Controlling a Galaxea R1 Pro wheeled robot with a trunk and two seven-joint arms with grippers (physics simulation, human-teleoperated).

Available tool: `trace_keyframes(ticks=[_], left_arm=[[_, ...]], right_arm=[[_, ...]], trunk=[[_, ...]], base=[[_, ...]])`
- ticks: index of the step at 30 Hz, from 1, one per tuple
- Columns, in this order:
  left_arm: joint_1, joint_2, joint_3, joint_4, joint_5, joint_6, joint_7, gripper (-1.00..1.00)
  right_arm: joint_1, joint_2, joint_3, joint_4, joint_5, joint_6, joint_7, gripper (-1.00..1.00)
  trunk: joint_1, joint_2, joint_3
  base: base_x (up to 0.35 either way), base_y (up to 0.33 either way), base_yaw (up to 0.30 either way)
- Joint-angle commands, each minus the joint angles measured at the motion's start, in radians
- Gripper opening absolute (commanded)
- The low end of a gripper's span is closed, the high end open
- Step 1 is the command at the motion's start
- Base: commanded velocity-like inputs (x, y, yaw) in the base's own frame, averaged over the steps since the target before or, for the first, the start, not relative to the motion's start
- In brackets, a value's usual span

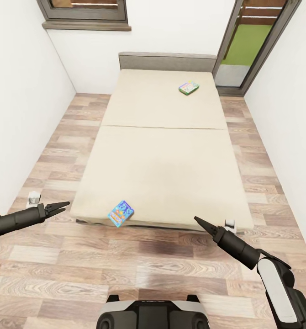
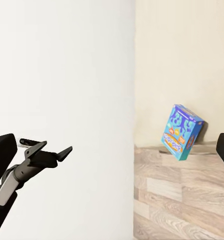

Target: Put all the toys in the child's room - the three board games (two on the bed and one on the table), the two jigsaw puzzles on the table, and the tennis ball on the table - inside the toy box on the table in the child's room.

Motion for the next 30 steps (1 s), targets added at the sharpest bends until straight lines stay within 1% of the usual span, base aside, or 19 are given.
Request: trace_keyframes(ticks=[1,17,20,25,30], left_arm=[[0.000,0.000,0.000,0.000,0.002,0.007,-0.001,1.00],[0.000,-0.001,-0.002,0.000,0.002,0.007,-0.001,1.00],[0.000,-0.001,-0.017,0.000,0.002,0.007,0.000,1.00],[0.000,0.000,-0.055,0.000,0.002,0.004,0.000,1.00],[0.000,0.000,-0.073,0.000,0.003,-0.006,-0.001,1.00]], right_arm=[[0.000,0.000,-0.001,0.000,-0.003,0.006,0.001,1.00],[0.000,0.000,-0.001,0.000,-0.003,0.006,0.001,1.00],[0.000,0.000,-0.002,0.000,-0.003,0.007,0.001,1.00],[0.000,0.000,-0.002,0.000,-0.003,0.007,0.002,1.00],[0.000,-0.001,-0.004,0.000,-0.004,0.007,0.007,1.00]], trunk=[[0.001,-0.001,0.001],[0.001,-0.001,0.027],[0.001,-0.001,0.032],[0.001,-0.001,0.040],[0.001,-0.001,0.048]], base=[[0.000,0.000,0.000],[0.000,0.000,0.000],[0.000,0.000,0.000],[0.000,0.000,0.000],[0.000,0.000,0.000]])
